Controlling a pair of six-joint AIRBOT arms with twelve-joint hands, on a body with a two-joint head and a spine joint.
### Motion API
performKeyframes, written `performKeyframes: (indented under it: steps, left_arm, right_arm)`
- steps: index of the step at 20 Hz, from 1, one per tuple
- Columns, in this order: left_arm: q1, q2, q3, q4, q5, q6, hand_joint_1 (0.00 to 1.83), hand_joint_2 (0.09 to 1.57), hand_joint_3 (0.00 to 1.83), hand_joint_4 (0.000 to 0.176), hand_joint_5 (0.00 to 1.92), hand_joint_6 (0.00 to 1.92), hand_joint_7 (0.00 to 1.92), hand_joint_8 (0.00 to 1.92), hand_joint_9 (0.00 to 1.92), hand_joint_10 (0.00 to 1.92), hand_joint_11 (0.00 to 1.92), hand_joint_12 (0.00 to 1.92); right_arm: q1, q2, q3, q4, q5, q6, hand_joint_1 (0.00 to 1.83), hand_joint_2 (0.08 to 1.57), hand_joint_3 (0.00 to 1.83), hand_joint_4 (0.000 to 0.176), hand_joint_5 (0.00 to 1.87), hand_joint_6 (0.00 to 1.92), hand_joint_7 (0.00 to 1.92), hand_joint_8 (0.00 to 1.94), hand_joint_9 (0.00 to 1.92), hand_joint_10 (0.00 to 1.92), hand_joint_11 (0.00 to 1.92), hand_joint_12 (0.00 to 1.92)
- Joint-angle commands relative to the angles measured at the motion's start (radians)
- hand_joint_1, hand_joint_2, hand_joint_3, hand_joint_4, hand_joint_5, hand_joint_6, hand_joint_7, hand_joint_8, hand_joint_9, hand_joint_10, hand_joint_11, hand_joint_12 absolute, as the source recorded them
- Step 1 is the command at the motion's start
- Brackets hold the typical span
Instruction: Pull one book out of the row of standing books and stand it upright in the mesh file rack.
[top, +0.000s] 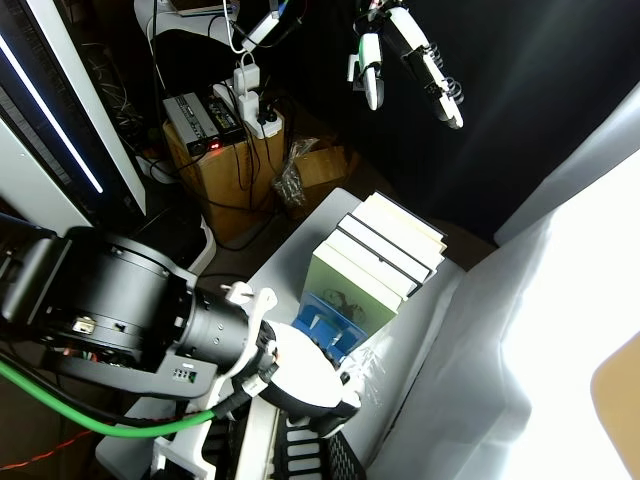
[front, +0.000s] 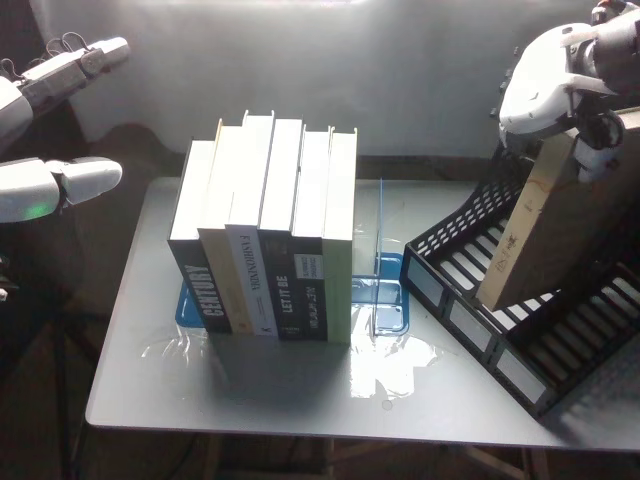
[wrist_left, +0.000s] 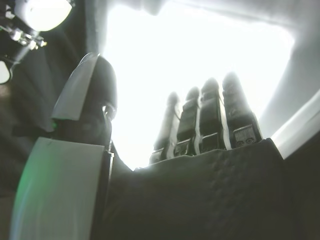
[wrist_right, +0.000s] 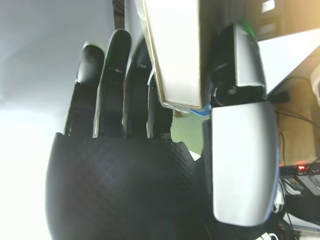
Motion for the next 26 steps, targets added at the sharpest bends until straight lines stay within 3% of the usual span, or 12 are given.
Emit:
performKeyframes:
  steps: [1,3,6,9,10,15,16,18,20,22,24,26]
  left_arm:
    - [-0.003,0.004,0.008,-0.03,-0.126,-0.006,0.97,1.28,0.0,0.025,0.07,0.0,0.0,0.0,0.0,0.0,0.0,0.0]
    - [-0.002,0.001,0.011,-0.03,-0.127,-0.006,0.96,1.28,0.0,0.024,0.07,0.0,0.0,0.0,0.0,0.0,0.0,0.0]
    - [-0.001,0.0,0.011,-0.03,-0.13,-0.006,0.94,1.29,0.0,0.026,0.07,0.0,0.0,0.0,0.0,0.0,0.0,0.0]
    - [0.0,0.0,0.011,-0.031,-0.13,-0.006,0.94,1.29,0.0,0.031,0.07,0.0,0.0,0.0,0.0,0.0,0.0,0.0]
    - [0.0,0.0,0.01,-0.031,-0.13,-0.006,0.91,1.3,0.01,0.042,0.05,0.0,0.0,0.0,0.0,0.0,0.0,0.0]
    - [0.0,0.001,0.004,-0.036,-0.131,-0.006,0.95,1.29,0.0,0.026,0.06,0.0,0.0,0.0,0.0,0.0,0.0,0.0]
    - [0.0,0.001,0.003,-0.038,-0.131,-0.006,0.93,1.3,0.0,0.018,0.06,0.0,0.0,0.0,0.0,0.0,0.0,0.0]
    - [-0.001,0.001,0.001,-0.039,-0.131,-0.006,0.94,1.3,0.0,0.024,0.05,0.0,0.0,0.0,0.0,0.0,0.0,0.0]
    - [-0.004,0.0,0.001,-0.039,-0.128,-0.006,0.91,1.32,0.01,0.028,0.05,0.0,0.0,0.0,0.0,0.0,0.0,0.0]
    - [-0.012,-0.005,0.005,-0.038,-0.119,-0.006,0.83,1.34,0.01,0.051,0.03,0.0,0.0,0.0,0.0,0.0,0.0,0.0]
    - [-0.022,-0.016,0.017,-0.03,-0.104,-0.006,0.79,1.34,0.01,0.046,0.04,0.0,0.0,0.0,0.0,0.0,0.0,0.0]
    - [-0.027,-0.023,0.023,-0.03,-0.1,-0.006,0.66,1.37,0.02,0.071,0.0,0.0,0.0,0.0,0.0,0.0,0.0,0.0]
  right_arm:
    - [0.0,0.014,0.008,-0.026,-0.075,-0.004,1.16,1.13,0.0,0.0,0.52,0.36,0.53,0.27,0.37,0.67,0.03,1.42]
    - [-0.001,0.012,0.009,-0.031,-0.075,-0.004,1.08,1.1,0.0,0.0,0.44,0.05,0.36,0.02,0.21,0.44,0.0,1.2]
    - [-0.003,0.012,0.006,-0.032,-0.077,-0.004,1.06,1.05,0.0,0.0,0.29,0.0,0.15,0.0,0.09,0.35,0.0,1.0]
    - [-0.003,0.018,-0.002,-0.033,-0.08,-0.004,1.03,1.03,0.0,0.001,0.07,0.01,0.01,0.0,0.02,0.14,0.0,0.48]
    - [-0.003,0.029,-0.016,-0.033,-0.088,-0.004,0.98,0.97,0.0,0.061,0.0,0.0,0.0,0.0,0.0,0.01,0.0,0.13]
    - [0.025,0.108,-0.107,-0.032,-0.117,0.049,0.79,1.0,0.01,0.008,0.0,0.0,0.0,0.0,0.0,0.0,0.0,0.0]
    - [0.025,0.109,-0.127,-0.031,-0.12,0.051,0.77,1.01,0.02,0.034,0.0,0.0,0.0,0.0,0.0,0.0,0.0,0.0]
    - [0.048,0.136,-0.19,-0.023,-0.121,0.051,0.4,1.19,0.04,0.016,0.0,0.0,0.0,0.0,0.0,0.0,0.0,0.0]
    - [0.085,0.177,-0.236,0.017,-0.125,0.051,0.32,1.22,0.04,0.006,0.0,0.0,0.0,0.0,0.0,0.0,0.0,0.0]
    - [0.09,0.208,-0.27,0.209,-0.129,-0.049,0.23,1.24,0.03,0.0,0.0,0.0,0.0,0.0,0.0,0.0,0.0,0.0]
    - [0.096,0.237,-0.288,0.488,-0.101,-0.211,0.16,1.27,0.03,0.0,0.0,0.0,0.0,0.0,0.0,0.0,0.0,0.0]
    - [0.095,0.25,-0.277,0.774,-0.047,-0.369,0.14,1.29,0.02,0.0,0.0,0.0,0.0,0.0,0.0,0.0,0.0,0.0]
